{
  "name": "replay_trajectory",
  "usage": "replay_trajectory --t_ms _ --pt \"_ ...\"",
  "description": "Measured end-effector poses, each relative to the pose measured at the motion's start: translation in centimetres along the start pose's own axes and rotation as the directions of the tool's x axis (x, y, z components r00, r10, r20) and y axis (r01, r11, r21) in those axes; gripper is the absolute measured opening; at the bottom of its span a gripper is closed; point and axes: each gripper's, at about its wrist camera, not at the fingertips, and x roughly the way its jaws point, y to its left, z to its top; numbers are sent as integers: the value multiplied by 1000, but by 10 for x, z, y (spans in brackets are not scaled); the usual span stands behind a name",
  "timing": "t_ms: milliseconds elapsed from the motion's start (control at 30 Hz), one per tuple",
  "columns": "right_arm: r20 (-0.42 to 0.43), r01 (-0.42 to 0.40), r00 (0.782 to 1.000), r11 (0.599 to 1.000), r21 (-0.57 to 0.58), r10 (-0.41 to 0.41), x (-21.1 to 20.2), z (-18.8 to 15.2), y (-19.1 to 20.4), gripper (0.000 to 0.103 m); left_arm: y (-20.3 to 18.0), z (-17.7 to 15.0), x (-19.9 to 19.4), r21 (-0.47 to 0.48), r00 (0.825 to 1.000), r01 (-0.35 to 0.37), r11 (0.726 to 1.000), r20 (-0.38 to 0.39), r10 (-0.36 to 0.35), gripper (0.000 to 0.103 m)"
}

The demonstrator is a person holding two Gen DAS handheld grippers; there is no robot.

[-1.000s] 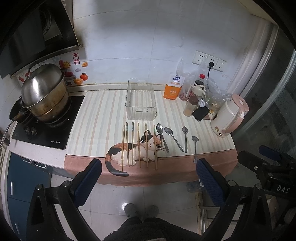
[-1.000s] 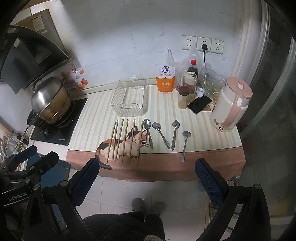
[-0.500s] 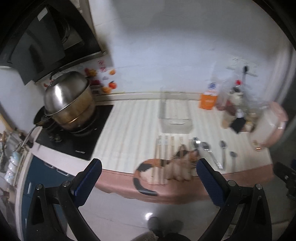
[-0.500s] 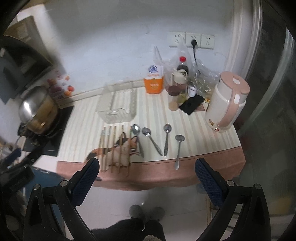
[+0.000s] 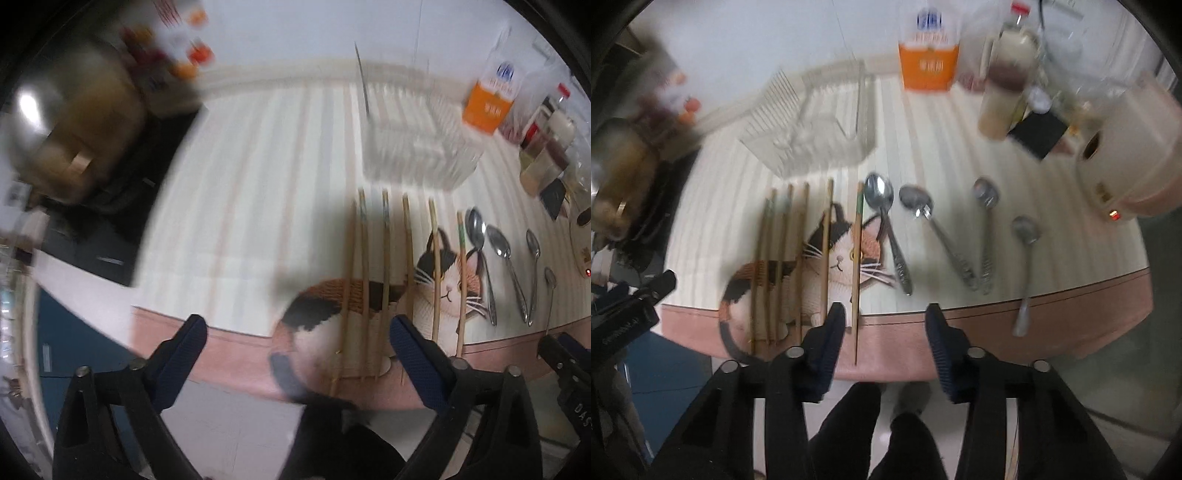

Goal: Organize utensils
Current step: 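Grasp a wooden chopstick with the left tool while the right tool grasps another chopstick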

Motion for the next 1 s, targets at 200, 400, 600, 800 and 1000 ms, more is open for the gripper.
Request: replay_trajectory --t_ms 200,400,600,800,1000 --pt "-96 5 995 999 45 0 60 15 3 17 -18 17 76 46 983 118 992 -146 -110 73" --pt "-154 -16 988 997 80 28 92 27 5 17 -36 15 107 72 964 195 978 -198 -178 34" --pt "-186 -19 982 999 40 26 120 34 23 17 -26 3 105 60 968 180 982 -187 -166 11" --pt "-175 54 983 998 -45 -61 125 29 46 7 -3 -9 108 9 955 219 976 -209 -212 11" --pt "-229 -5 973 1000 7 6 120 19 38 7 42 -11 123 -154 902 348 925 -213 -375 14"
